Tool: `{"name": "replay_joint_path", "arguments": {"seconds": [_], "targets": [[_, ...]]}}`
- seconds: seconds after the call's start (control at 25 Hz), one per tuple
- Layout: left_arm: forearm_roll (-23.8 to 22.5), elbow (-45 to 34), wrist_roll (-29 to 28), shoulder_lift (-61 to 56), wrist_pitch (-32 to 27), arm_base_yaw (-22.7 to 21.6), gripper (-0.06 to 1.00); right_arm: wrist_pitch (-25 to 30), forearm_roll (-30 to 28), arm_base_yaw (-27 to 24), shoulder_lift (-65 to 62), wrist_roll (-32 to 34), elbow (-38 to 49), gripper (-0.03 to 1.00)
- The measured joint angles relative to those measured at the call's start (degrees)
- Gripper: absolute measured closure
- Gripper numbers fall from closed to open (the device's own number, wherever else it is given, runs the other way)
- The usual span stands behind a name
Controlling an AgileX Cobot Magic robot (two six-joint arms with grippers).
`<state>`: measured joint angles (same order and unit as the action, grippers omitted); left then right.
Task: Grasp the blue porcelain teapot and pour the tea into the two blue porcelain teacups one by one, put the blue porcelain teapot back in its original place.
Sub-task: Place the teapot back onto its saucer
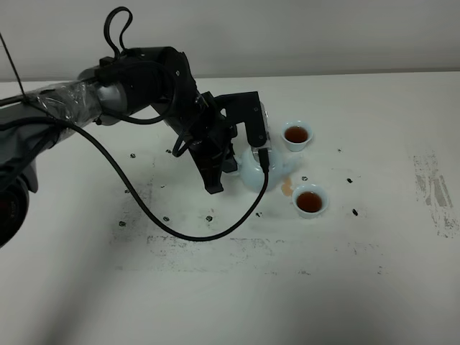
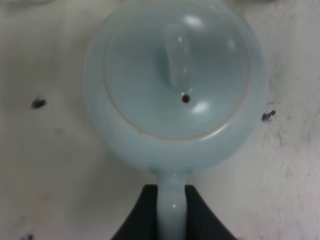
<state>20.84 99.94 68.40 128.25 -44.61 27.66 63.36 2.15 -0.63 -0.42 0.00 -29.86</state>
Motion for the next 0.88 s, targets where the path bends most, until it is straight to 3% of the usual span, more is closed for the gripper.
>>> {"name": "replay_joint_path", "arguments": {"seconds": [0.48,0.88], "targets": [[1.4,-0.1,0.2,-1.4,-1.2,0.1,0.89,0.0,0.0,0.0,0.0,0.0,0.0,0.43],[3.3,-0.1,-6.1,-6.5,-6.5,0.1,0.89,0.0,0.1,0.0,0.0,0.0,0.0,0.43]]}}
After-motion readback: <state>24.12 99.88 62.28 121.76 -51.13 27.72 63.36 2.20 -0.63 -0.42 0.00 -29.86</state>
